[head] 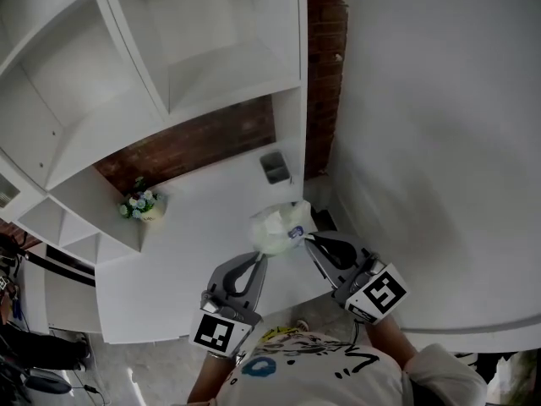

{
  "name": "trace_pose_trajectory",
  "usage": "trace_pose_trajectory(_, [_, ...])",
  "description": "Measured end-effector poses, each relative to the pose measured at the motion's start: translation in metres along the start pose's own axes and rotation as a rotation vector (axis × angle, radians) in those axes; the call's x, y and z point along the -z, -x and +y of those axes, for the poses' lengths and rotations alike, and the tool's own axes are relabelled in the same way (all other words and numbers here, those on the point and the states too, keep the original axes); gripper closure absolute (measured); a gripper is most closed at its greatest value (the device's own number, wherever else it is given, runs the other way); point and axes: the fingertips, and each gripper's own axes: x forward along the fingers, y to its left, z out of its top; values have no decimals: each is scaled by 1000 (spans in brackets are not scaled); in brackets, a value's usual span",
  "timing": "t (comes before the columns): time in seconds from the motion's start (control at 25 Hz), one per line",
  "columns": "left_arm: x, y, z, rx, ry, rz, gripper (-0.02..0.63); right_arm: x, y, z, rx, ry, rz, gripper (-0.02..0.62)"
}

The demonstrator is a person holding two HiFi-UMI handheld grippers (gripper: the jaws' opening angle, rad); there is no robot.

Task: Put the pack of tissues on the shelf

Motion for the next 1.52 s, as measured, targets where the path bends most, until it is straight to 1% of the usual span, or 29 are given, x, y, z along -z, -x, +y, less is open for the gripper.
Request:
trace_pose_trajectory(0.2, [-7,-11,16,-35,-32,-6,587,-15,-14,-7,-40,45,-38,566])
trace_pose_trajectory(0.44, [-29,-22,40,-62,-79,-37,586,-39,-34,-20,-66,88,-89,566])
trace_pose_trajectory(0.56, [-38,-29,51,-67,-76,-58,587,-48,-44,-28,-65,106,-95,568])
trace_pose_trajectory(0.68, [-46,-36,64,-65,-79,-71,588,-59,-57,-35,-56,114,-105,566])
trace_pose_trajectory(0.8, [-49,-36,68,-54,-85,-87,586,-65,-59,-35,-35,108,-130,566])
trace_pose_trajectory(0.92, [-56,-41,77,-46,-82,-98,586,-68,-66,-42,-21,126,-120,566])
trace_pose_trajectory(1.04, [-66,-48,89,-38,-98,-105,586,-85,-78,-47,0,113,-139,567])
trace_pose_trajectory(1.16, [-72,-51,94,-26,-120,-121,586,-95,-83,-48,22,109,-161,567])
trace_pose_trajectory(1.52, [-87,-46,110,-1,-116,-162,586,-110,-96,-45,64,149,-181,568])
